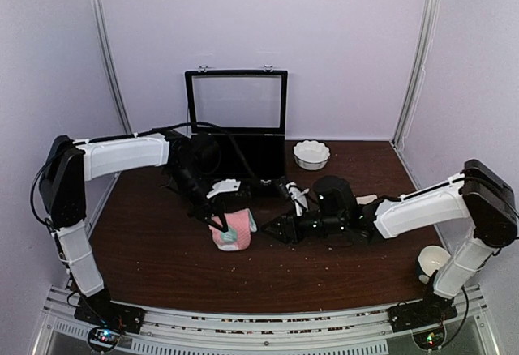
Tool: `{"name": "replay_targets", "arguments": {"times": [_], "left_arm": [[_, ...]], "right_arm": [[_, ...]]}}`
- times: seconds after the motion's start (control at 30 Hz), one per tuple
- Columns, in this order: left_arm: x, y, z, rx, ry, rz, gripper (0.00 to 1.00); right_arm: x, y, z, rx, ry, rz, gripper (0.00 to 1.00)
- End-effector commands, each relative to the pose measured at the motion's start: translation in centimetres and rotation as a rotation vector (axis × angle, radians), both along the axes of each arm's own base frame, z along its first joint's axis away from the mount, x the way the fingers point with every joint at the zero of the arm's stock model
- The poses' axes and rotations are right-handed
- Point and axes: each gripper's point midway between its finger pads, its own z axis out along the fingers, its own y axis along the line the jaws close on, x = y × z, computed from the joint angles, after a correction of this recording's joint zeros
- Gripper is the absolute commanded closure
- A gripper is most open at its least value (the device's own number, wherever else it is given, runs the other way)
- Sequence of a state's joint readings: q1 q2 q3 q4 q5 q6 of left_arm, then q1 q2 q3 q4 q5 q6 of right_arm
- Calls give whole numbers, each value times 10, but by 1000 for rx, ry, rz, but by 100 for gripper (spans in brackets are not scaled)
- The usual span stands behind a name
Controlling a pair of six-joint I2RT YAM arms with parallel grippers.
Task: Roll the socks
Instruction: Pick up the sock from the center of the board, then pass from the left arm to the right
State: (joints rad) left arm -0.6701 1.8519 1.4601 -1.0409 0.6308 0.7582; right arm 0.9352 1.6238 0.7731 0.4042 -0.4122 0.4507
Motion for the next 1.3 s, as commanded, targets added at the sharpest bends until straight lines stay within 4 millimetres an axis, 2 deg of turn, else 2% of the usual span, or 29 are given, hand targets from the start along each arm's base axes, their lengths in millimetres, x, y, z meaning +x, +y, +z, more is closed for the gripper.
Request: {"name": "replay_targets", "arguments": {"times": [0.0,0.1,0.17,0.3,0.4,0.53,0.7,0.93,1.1,1.2,1.27], "left_arm": [[-28,-6,57,-115,224,-38,100],[-35,-3,79,-142,317,-58,100],[-38,-3,90,-167,346,-74,100],[-40,-2,103,-182,335,-91,100],[-41,-3,110,-197,330,-94,100],[-41,-3,119,-209,326,-94,100],[-43,-4,130,-233,325,-94,100],[-43,-4,135,-233,307,-95,100],[-41,-1,128,-181,256,-105,100],[-36,0,123,-157,212,-96,100],[-29,0,117,-140,163,-77,100]], "right_arm": [[12,-14,60,-60,-307,-74,58],[3,-12,103,-31,-397,-58,58],[-8,-5,124,8,-455,-20,58],[-16,10,139,5,-481,43,58],[-18,18,141,-13,-480,67,49],[-29,31,147,6,-480,136,48],[-40,44,140,3,-459,224,43],[-53,57,129,-15,-417,335,43],[-61,53,123,-40,-343,414,44],[-50,39,114,-177,-334,392,43],[-40,26,120,-202,-364,339,42]]}}
